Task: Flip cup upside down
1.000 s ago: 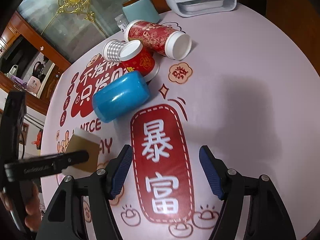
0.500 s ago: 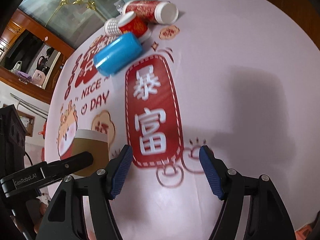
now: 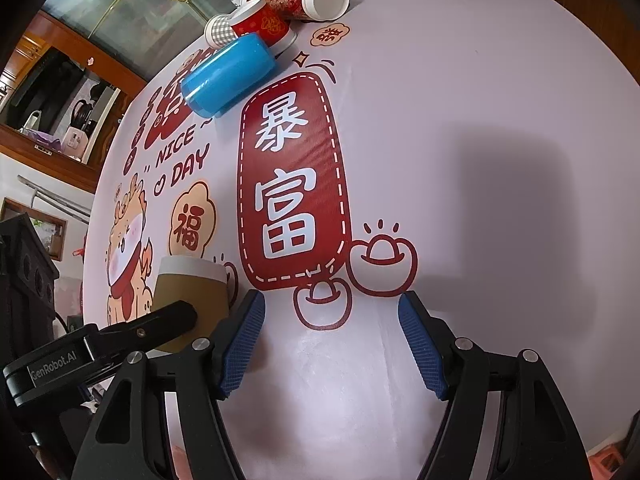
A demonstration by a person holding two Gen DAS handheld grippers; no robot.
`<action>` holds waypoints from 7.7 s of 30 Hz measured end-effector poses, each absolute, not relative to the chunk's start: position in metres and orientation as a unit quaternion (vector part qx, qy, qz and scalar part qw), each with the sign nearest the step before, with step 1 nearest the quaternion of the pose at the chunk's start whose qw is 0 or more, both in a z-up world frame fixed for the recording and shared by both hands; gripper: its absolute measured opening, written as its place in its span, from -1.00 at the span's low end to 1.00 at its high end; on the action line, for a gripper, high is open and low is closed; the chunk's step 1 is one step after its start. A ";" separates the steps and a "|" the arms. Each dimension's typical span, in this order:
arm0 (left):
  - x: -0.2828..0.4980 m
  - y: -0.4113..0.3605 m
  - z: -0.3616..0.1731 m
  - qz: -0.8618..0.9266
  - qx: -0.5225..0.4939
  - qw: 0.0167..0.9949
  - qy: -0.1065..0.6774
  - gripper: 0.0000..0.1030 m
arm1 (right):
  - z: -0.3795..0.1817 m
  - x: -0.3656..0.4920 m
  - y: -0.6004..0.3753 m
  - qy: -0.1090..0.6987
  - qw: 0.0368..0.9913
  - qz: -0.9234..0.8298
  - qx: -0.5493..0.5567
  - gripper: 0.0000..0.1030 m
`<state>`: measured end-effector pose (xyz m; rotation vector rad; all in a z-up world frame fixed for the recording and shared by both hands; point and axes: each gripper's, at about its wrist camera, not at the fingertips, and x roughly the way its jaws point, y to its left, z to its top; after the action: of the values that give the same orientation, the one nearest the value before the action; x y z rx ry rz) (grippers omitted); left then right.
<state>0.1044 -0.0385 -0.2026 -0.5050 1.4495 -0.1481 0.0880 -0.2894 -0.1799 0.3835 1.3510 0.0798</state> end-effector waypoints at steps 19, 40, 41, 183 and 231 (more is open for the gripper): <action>0.100 -0.004 -0.159 -0.101 -0.187 0.740 0.639 0.56 | -0.170 0.104 -0.282 0.642 0.721 0.105 0.241 0.41; 0.109 0.055 -0.159 -0.089 -0.156 0.752 0.635 0.56 | -0.219 0.163 -0.217 0.731 0.593 0.155 0.300 0.36; 0.110 0.056 -0.160 -0.088 -0.159 0.751 0.635 0.56 | -0.220 0.166 -0.214 0.733 0.592 0.157 0.297 0.33; -0.020 -0.006 0.002 0.030 -0.001 0.939 0.342 0.99 | 0.064 -0.042 -0.209 0.340 0.938 0.070 0.020 0.68; -0.017 -0.006 -0.011 0.029 0.001 0.936 0.352 0.99 | 0.039 -0.031 -0.208 0.359 0.930 0.068 0.031 0.68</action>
<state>-0.0175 -0.0062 -0.0111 0.0019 0.7192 0.0599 -0.0309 -0.2077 0.0393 0.0644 0.7356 0.1389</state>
